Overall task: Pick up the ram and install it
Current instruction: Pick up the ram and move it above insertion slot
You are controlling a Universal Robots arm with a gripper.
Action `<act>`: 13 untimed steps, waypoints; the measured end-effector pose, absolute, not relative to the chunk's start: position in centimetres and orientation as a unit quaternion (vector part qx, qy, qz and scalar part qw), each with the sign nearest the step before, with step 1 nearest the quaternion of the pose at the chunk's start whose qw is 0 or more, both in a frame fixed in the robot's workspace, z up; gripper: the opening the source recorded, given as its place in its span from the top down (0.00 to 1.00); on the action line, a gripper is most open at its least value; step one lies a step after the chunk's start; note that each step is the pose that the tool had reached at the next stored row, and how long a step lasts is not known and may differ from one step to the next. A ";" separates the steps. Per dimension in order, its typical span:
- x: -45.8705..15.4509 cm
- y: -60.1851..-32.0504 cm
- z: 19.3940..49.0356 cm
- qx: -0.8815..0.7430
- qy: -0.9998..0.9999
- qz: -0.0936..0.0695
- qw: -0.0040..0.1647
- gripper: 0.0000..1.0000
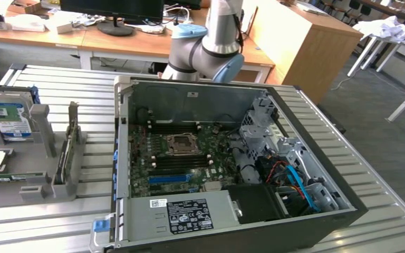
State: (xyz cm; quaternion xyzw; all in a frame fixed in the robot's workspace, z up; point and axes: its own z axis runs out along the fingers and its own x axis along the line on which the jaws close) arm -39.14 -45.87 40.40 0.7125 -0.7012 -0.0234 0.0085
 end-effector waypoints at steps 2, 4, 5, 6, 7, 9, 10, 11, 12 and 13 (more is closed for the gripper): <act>-38.7 -45.9 40.4 0.713 -0.701 -0.023 0.008 0.88; -38.1 -45.9 40.4 0.713 -0.701 -0.023 0.008 0.88; -37.9 -45.9 40.4 0.713 -0.701 -0.023 0.008 0.88; -37.6 -45.9 40.4 0.713 -0.701 -0.023 0.008 0.88; -37.3 -45.9 40.4 0.713 -0.701 -0.023 0.008 0.88; -36.7 -45.9 40.4 0.713 -0.701 -0.023 0.008 0.88; -36.4 -45.9 40.4 0.713 -0.701 -0.023 0.008 0.88; -36.1 -45.9 40.4 0.713 -0.701 -0.023 0.009 0.88; -35.8 -45.9 40.4 0.713 -0.701 -0.024 0.009 0.88; -35.5 -45.9 40.4 0.713 -0.701 -0.023 0.009 0.88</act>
